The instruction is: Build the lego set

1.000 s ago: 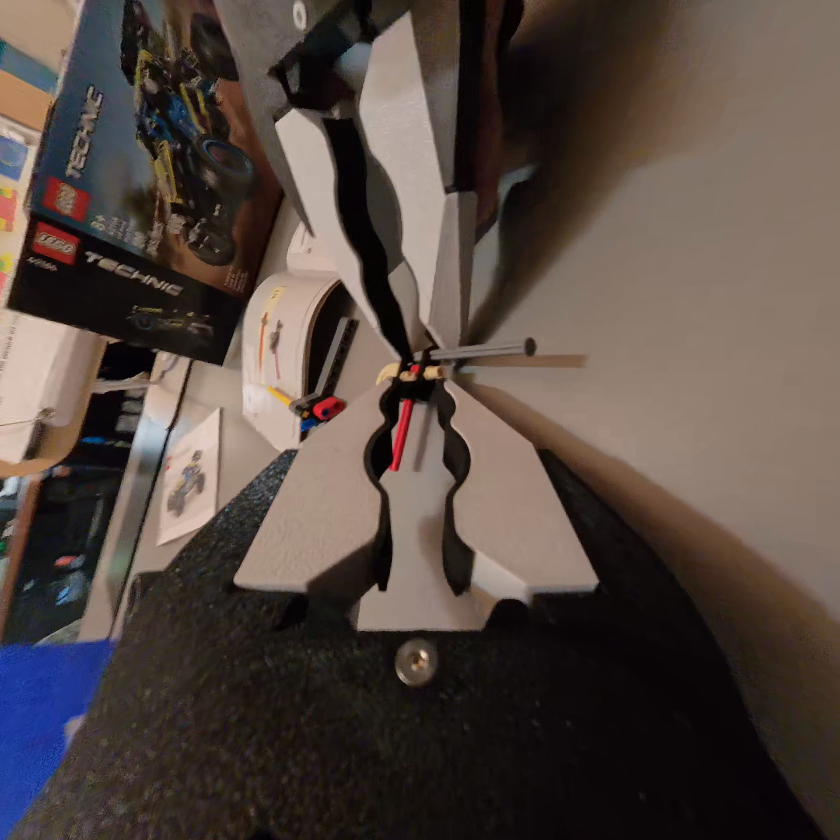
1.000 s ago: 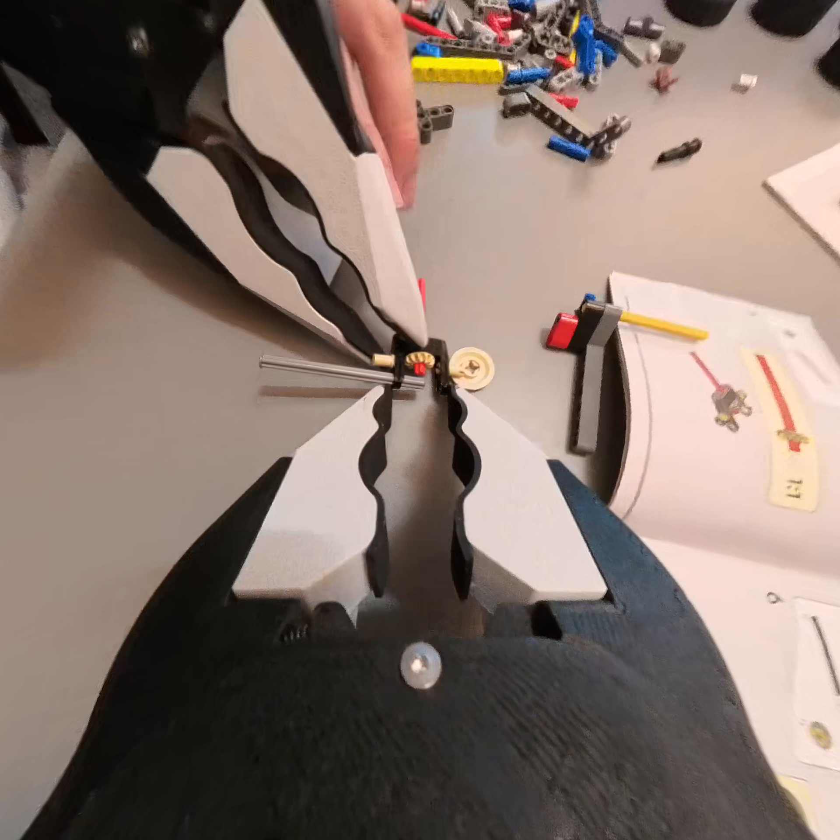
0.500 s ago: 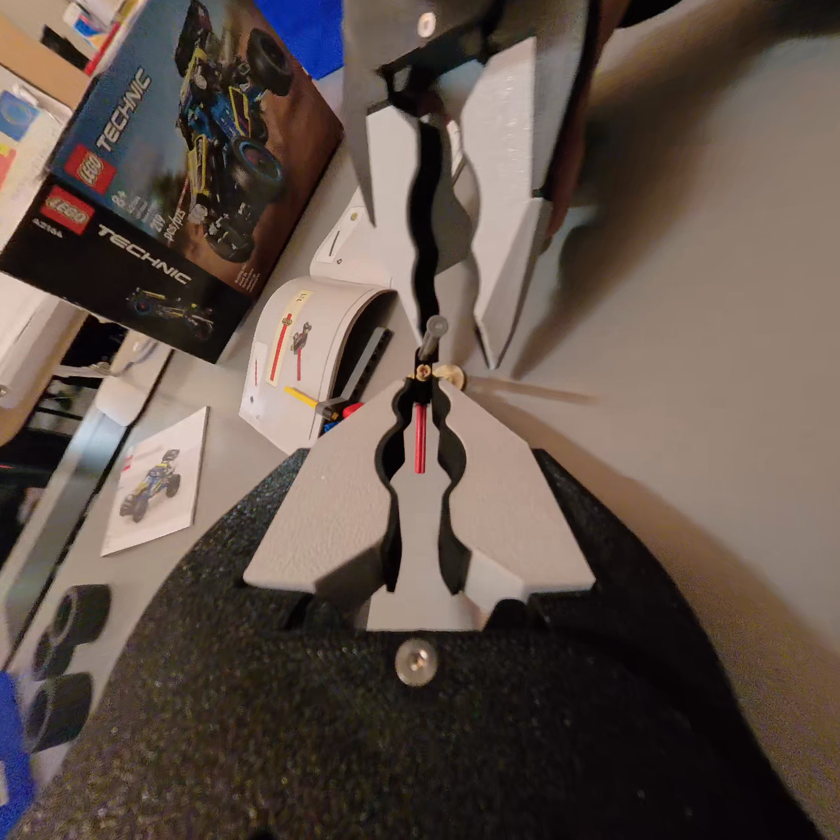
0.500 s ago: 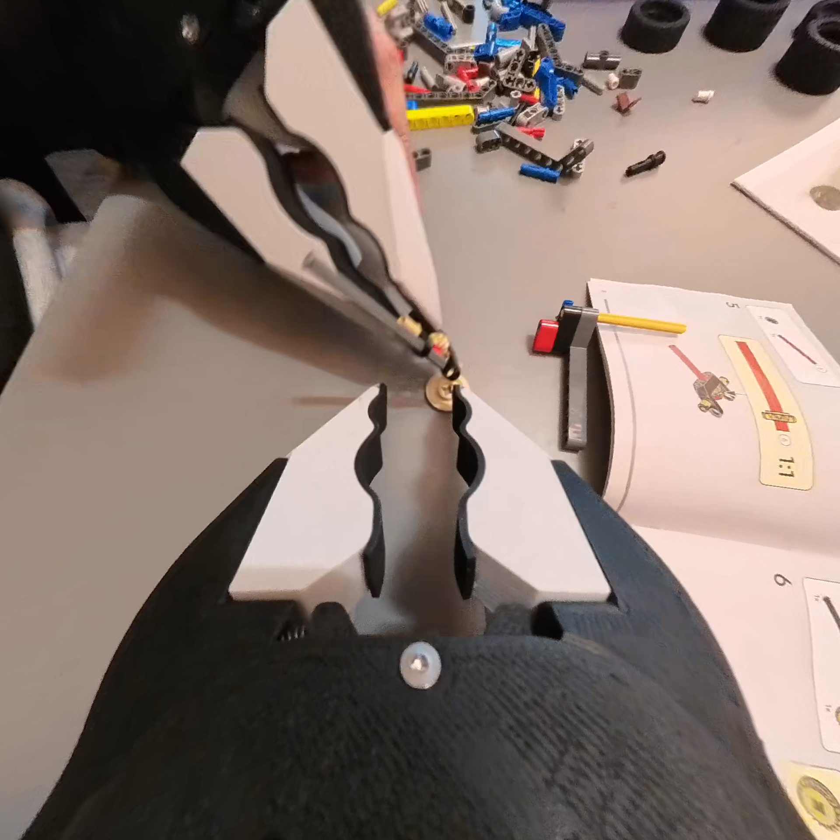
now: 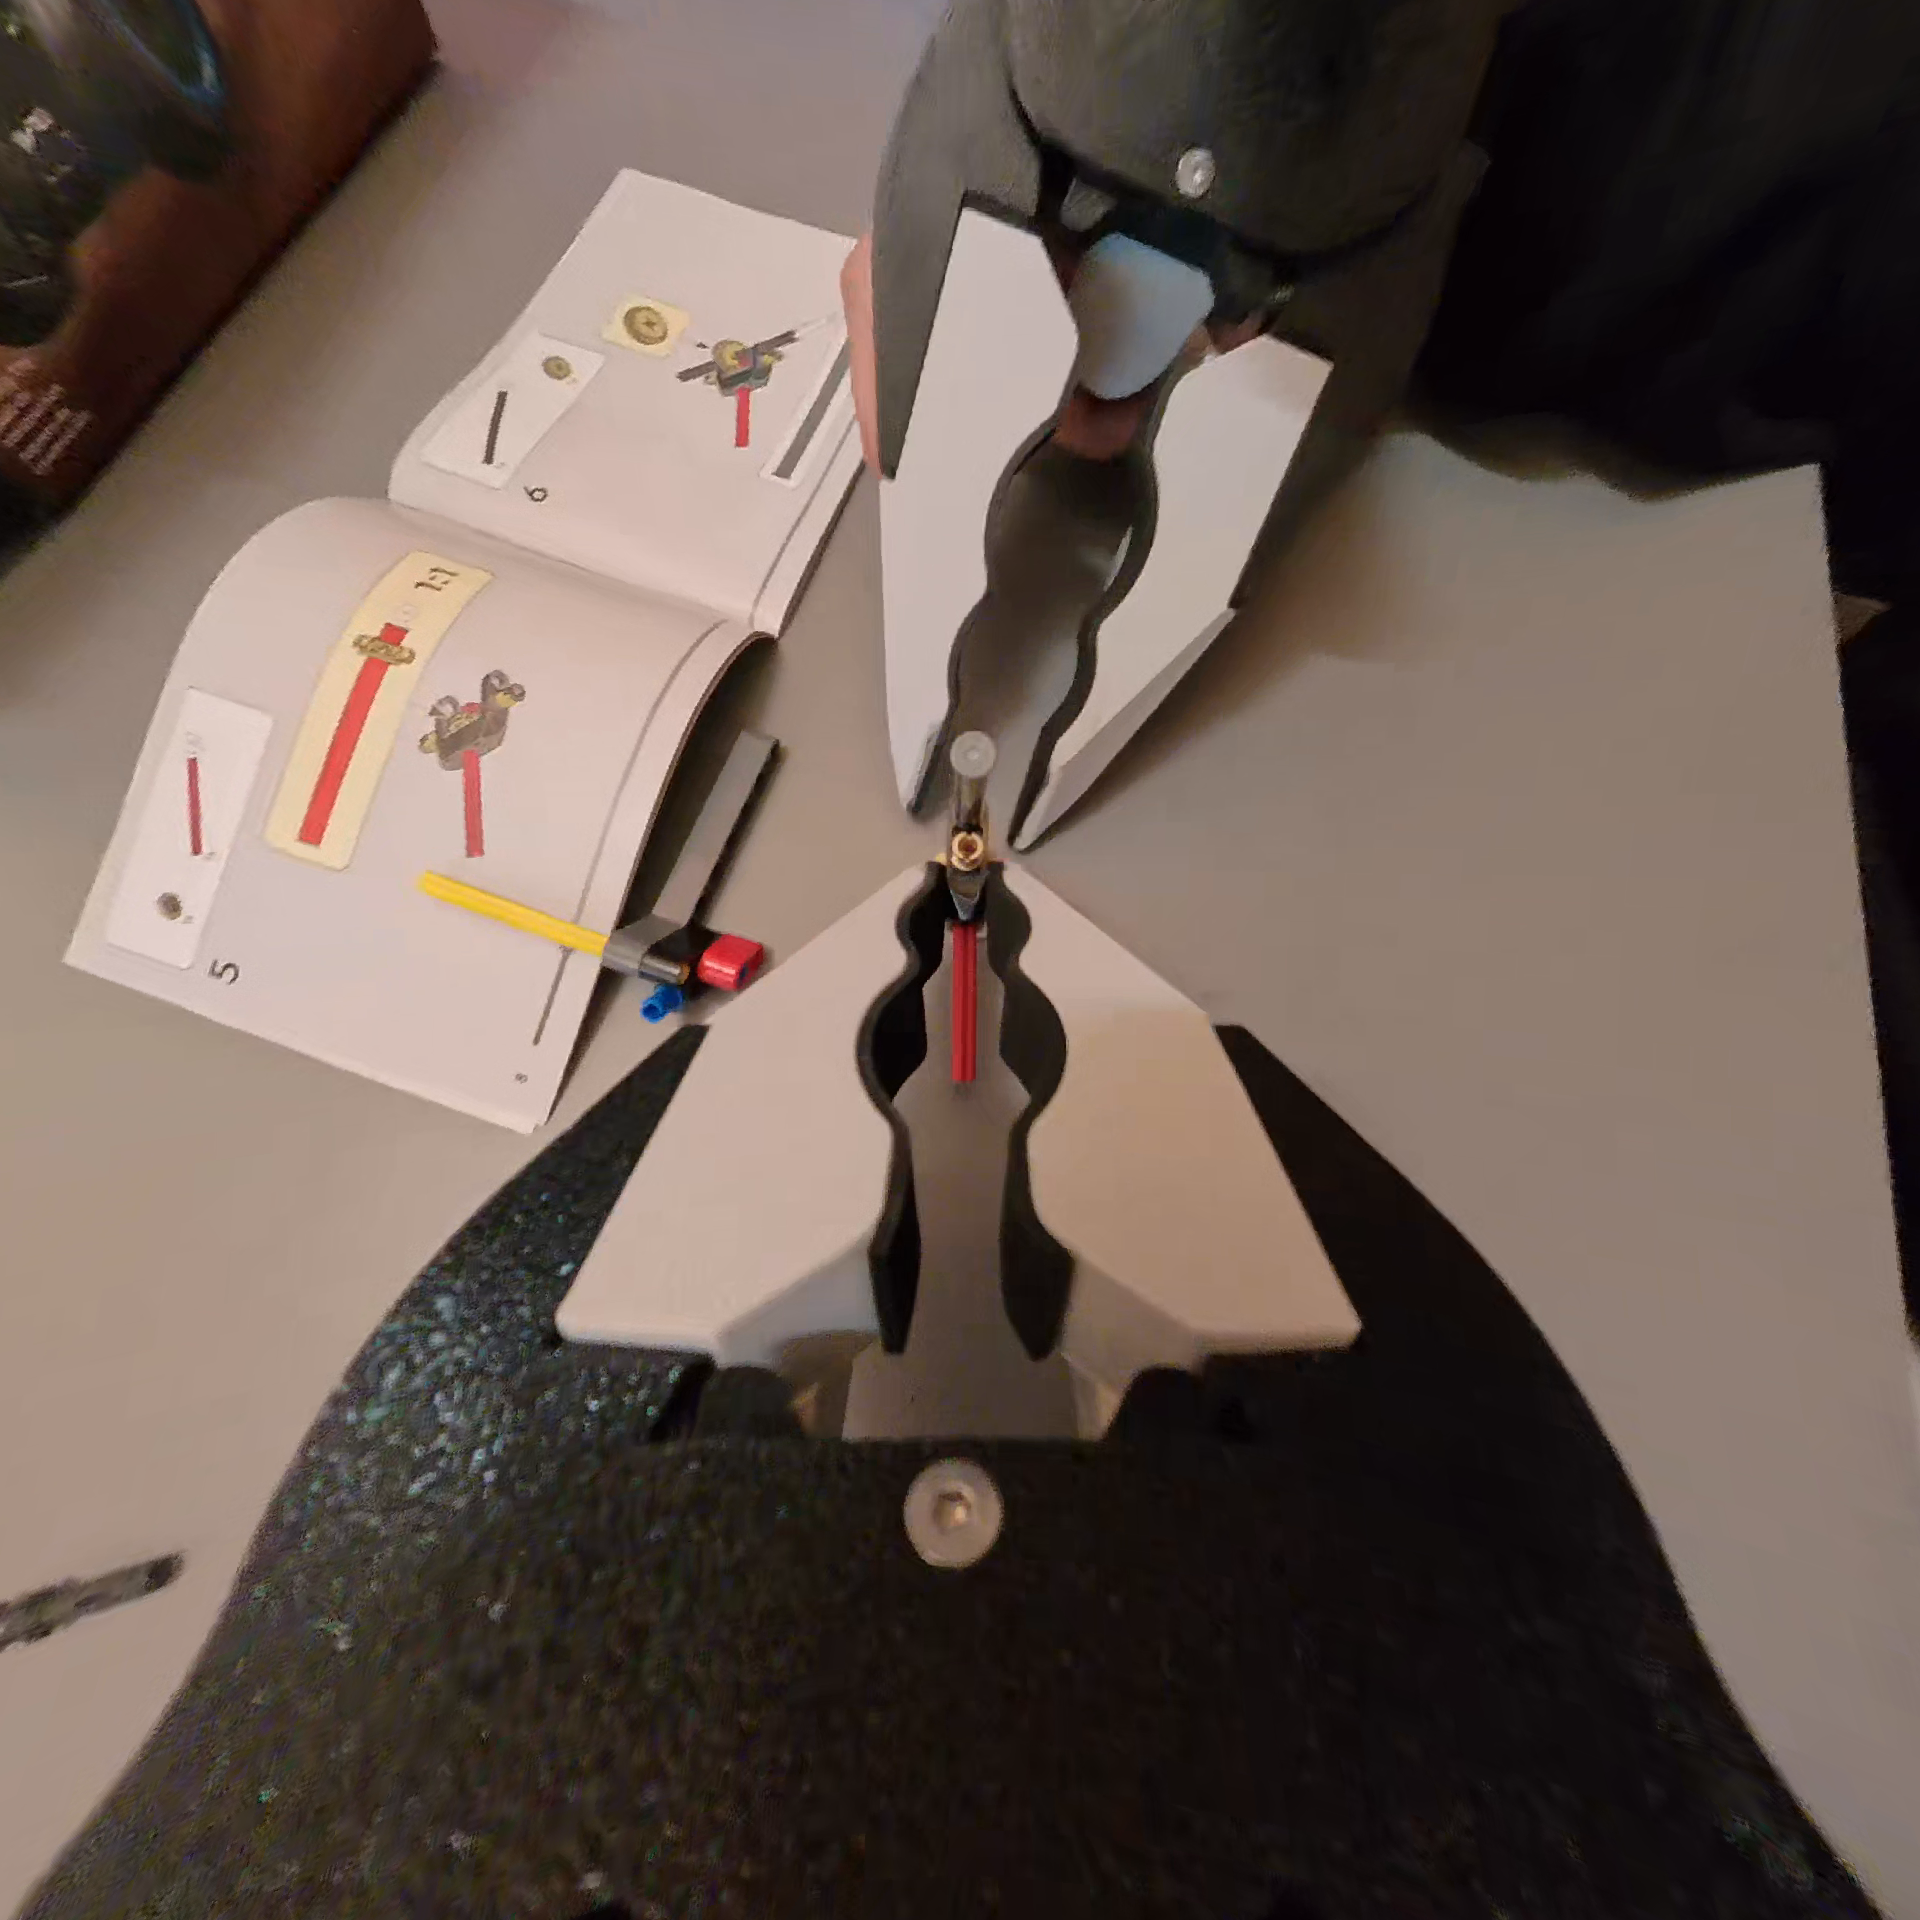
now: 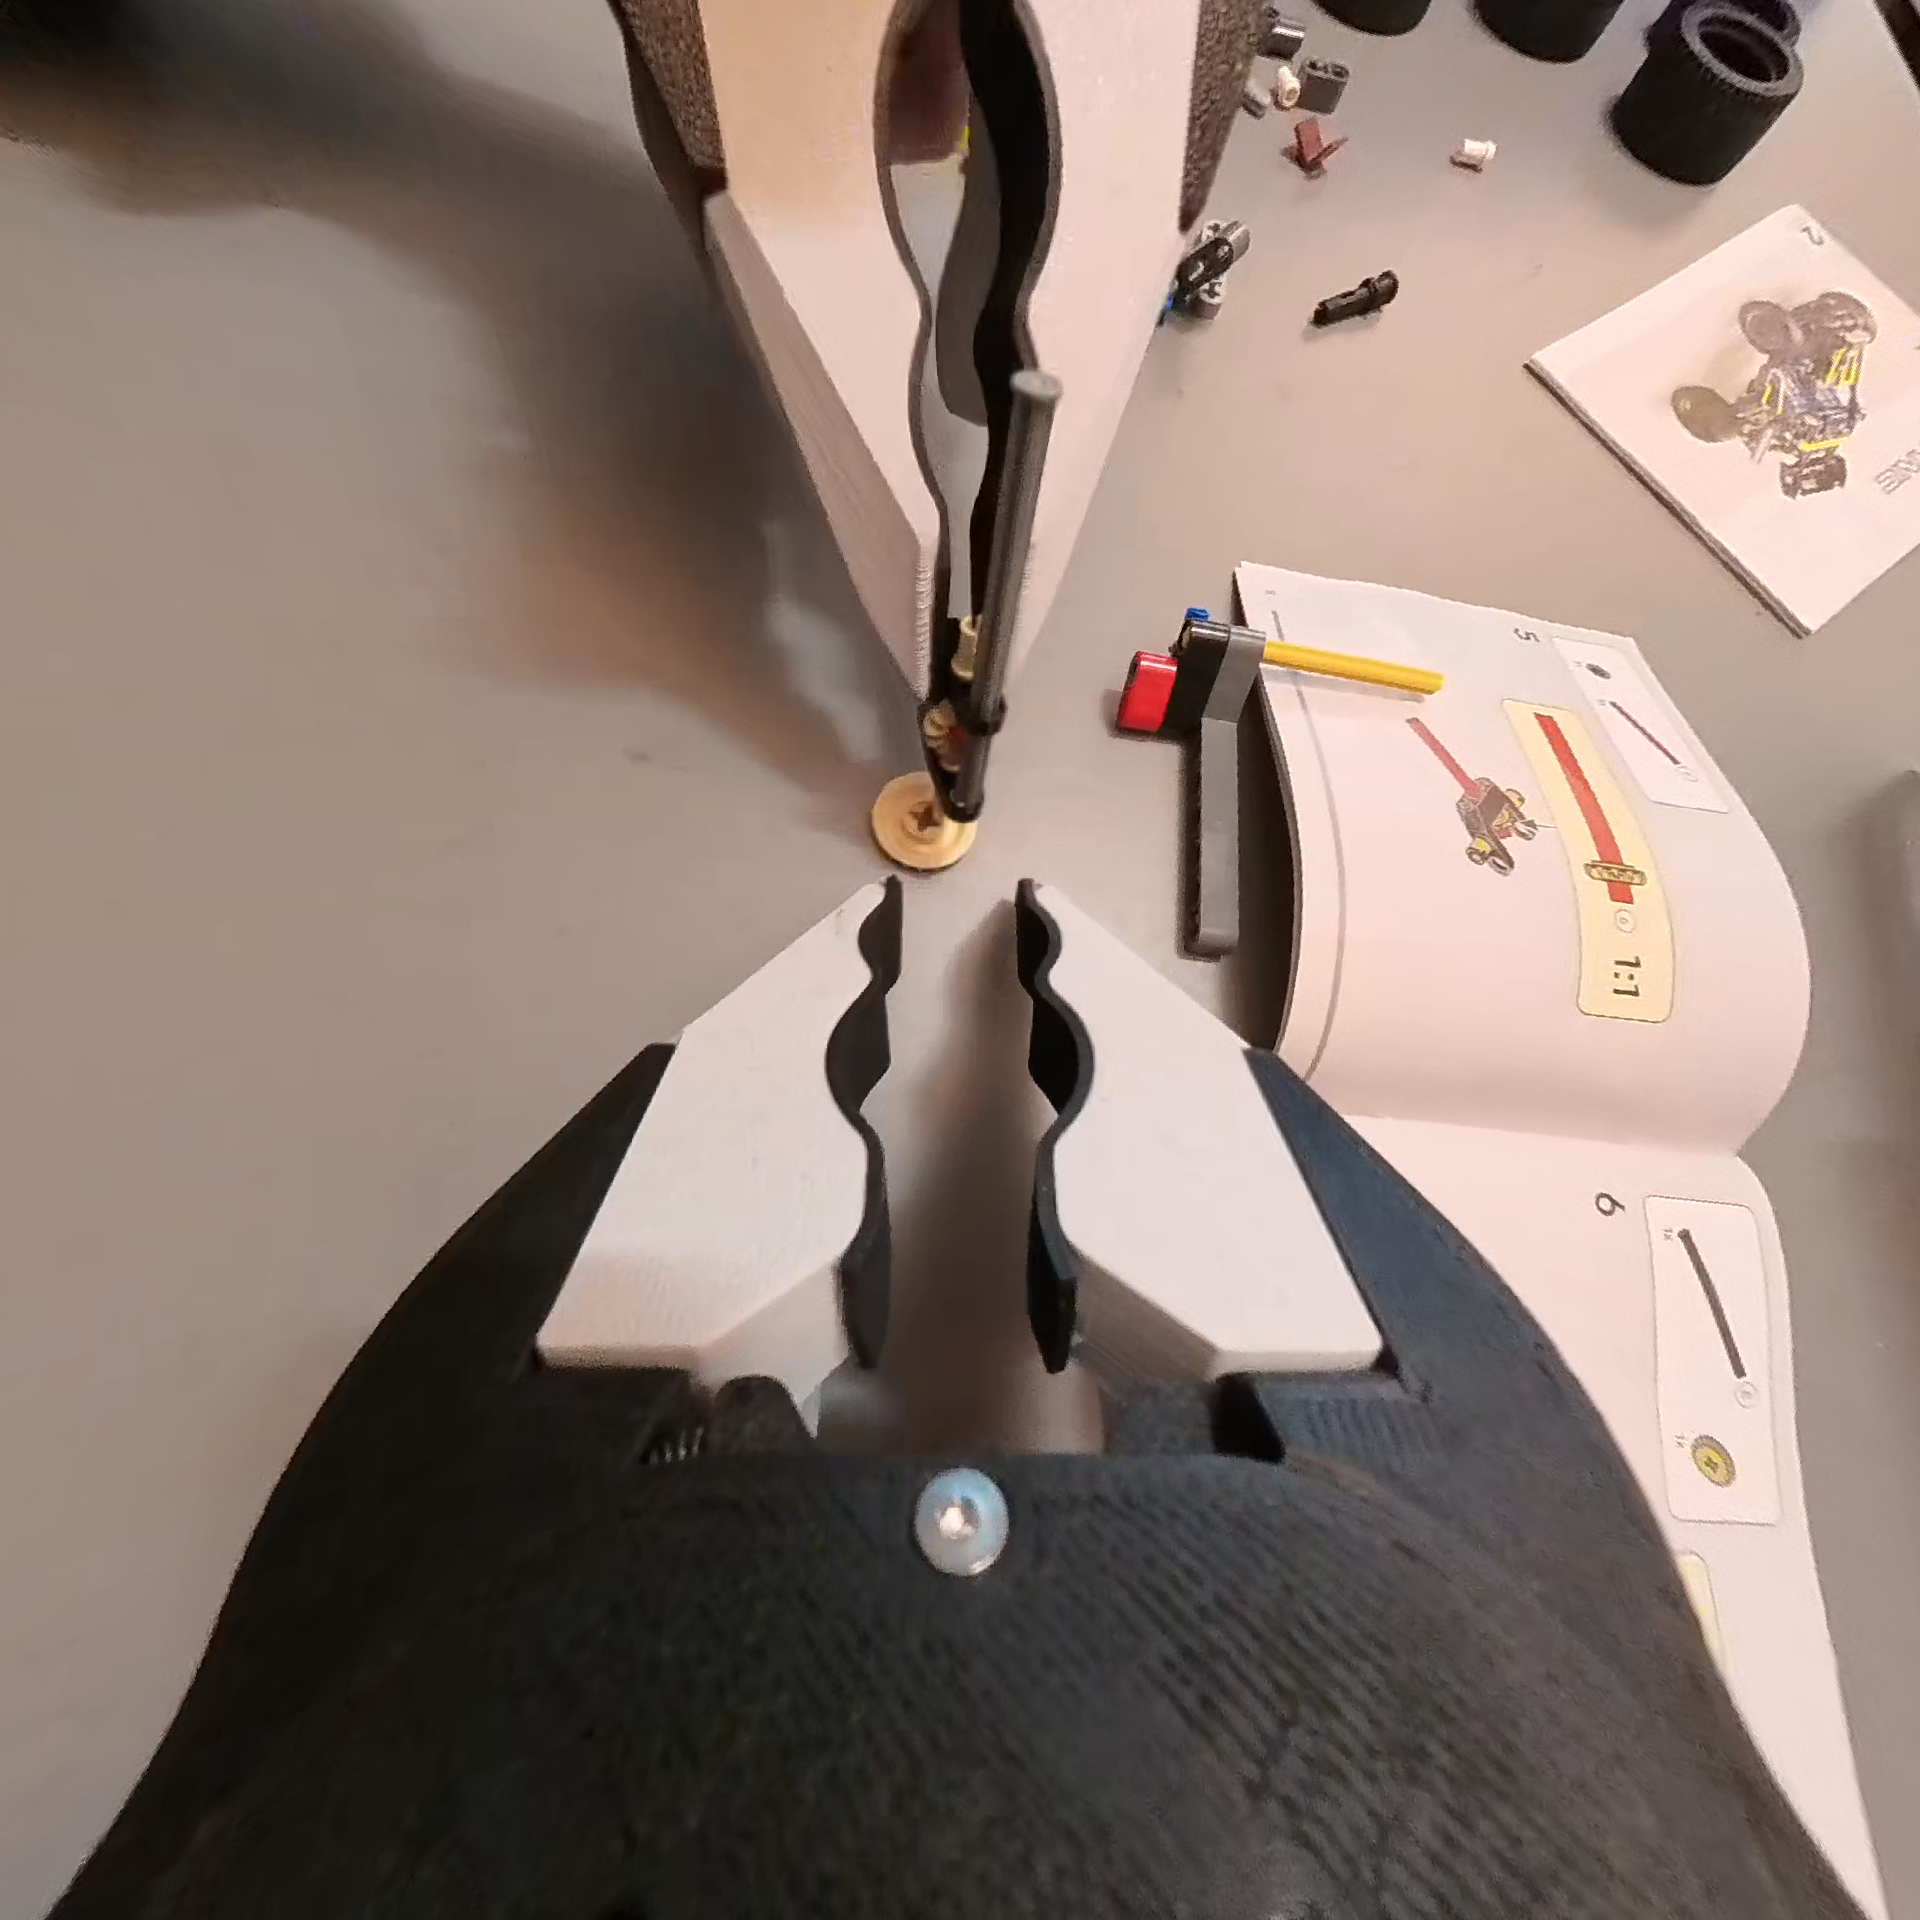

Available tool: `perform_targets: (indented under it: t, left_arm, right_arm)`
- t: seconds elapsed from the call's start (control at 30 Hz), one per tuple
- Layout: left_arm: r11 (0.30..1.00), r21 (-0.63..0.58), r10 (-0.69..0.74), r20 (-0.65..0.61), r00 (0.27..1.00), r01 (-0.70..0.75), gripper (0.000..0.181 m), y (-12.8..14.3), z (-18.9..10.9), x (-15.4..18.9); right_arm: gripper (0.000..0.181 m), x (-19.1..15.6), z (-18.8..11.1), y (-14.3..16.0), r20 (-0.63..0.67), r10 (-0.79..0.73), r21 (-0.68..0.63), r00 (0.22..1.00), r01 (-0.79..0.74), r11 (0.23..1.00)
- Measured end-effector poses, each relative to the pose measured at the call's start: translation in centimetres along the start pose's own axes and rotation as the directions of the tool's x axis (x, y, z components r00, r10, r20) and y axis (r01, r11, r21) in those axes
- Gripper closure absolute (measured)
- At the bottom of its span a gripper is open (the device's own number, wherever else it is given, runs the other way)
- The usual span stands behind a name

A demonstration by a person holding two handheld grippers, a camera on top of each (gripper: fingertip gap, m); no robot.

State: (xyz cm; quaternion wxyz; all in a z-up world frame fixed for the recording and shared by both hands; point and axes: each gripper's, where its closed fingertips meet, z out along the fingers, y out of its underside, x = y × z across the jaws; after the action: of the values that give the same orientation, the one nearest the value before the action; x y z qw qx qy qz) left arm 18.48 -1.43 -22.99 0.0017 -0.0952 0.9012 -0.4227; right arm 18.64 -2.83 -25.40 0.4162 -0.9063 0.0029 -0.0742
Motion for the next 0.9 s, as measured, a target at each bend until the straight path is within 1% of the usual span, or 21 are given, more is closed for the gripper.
perform_targets:
  t: [0.03,0.13,0.2,0.37,0.53,0.73,0.9]
  left_arm:
    - [1.0,0.002,0.002,-0.014,1.0,-0.002,0.176,-0.14,0.01,0.16]
    - [1.0,-0.006,0.019,-0.023,1.0,-0.019,0.176,-0.18,0.08,0.3]
    - [0.999,-0.034,0.026,-0.018,0.999,-0.027,0.176,0.27,0.34,0.17]
    - [0.999,-0.049,0.022,-0.004,1.0,-0.022,0.176,0.33,0.39,-0.12]
    - [0.998,-0.06,-0.029,-0.016,0.999,0.028,0.176,0.38,0.36,-0.29]
    - [0.993,-0.108,-0.043,-0.03,0.999,0.04,0.175,0.32,0.43,-0.44]
    - [0.994,-0.084,-0.066,-0.028,0.997,0.063,0.176,-0.05,0.03,-0.56]
  right_arm:
    - [0.162,-0.02,0.03,-0.02,0.003,0.001,0.001,1.0,-0.001,1.0]
    - [0.167,-0.14,0.07,-0.02,0.005,-0.01,0.0,1.0,0.01,1.0]
    - [0.167,-0.12,0.09,-0.03,0.003,-0.011,0.0,1.0,0.011,1.0]
    - [0.169,-0.01,0.11,-0.01,-0.007,-0.016,-0.001,1.0,0.016,1.0]
    - [0.169,0.05,0.12,-0.03,-0.015,-0.023,0.0,1.0,0.023,1.0]
    - [0.168,0.45,0.15,-0.04,-0.045,-0.022,-0.003,0.999,0.022,1.0]
    - [0.169,0.65,-0.22,-0.48,-0.053,-0.014,0.031,0.998,0.015,0.999]
